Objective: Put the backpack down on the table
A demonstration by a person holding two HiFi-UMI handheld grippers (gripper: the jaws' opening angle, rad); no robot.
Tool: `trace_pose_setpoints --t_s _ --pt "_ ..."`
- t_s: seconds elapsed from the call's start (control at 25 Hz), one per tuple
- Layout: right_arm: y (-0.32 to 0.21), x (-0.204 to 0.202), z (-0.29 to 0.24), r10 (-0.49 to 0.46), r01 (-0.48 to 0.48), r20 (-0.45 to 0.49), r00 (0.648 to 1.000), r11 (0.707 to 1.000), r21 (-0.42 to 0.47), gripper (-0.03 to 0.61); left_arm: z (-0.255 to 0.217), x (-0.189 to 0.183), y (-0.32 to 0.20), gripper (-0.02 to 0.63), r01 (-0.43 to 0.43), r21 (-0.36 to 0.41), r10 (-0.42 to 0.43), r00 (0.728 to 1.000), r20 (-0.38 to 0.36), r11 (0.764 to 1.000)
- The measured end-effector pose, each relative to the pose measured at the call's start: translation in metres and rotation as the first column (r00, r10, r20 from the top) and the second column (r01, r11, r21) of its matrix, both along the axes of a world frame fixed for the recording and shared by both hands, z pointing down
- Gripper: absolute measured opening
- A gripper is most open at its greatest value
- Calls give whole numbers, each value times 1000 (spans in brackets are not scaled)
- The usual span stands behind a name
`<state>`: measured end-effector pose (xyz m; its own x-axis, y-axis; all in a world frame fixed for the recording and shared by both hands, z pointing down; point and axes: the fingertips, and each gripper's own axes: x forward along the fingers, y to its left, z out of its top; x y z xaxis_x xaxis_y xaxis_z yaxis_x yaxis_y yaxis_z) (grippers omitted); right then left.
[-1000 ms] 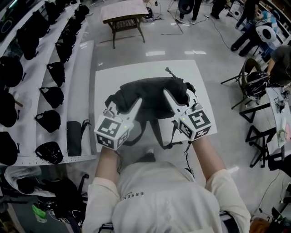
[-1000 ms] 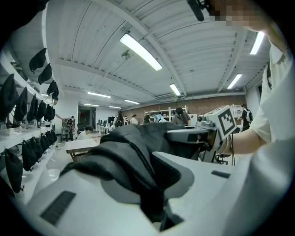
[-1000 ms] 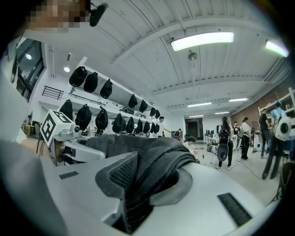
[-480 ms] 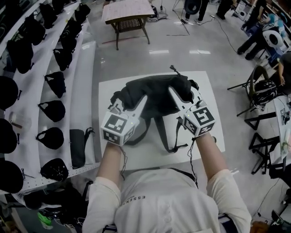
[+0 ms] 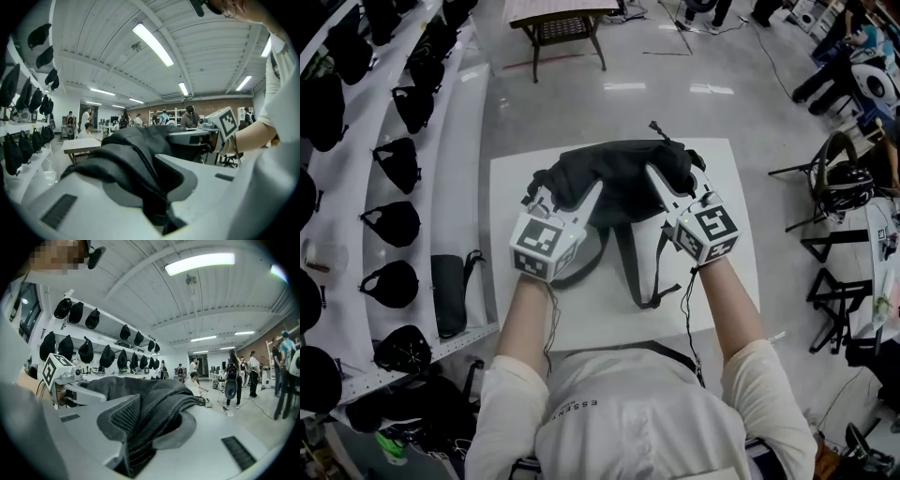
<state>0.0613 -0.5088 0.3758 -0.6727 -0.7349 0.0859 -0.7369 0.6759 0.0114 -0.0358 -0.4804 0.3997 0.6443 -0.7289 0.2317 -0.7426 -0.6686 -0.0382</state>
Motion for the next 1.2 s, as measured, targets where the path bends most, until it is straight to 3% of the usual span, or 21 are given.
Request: trace_pose_setpoints --t_s 0.2,0.4,1.2 --pt "-4 5 12 0 1 24 1000 1000 -27 109 7 5 -4 74 24 43 -25 999 25 999" --pt "8 12 27 -15 18 43 999 998 -67 109 25 11 9 75 24 -20 -24 1000 3 1000" --pt "97 28 72 -66 83 117 991 986 -143 109 75 23 102 78 33 -146 -48 994 -103 989"
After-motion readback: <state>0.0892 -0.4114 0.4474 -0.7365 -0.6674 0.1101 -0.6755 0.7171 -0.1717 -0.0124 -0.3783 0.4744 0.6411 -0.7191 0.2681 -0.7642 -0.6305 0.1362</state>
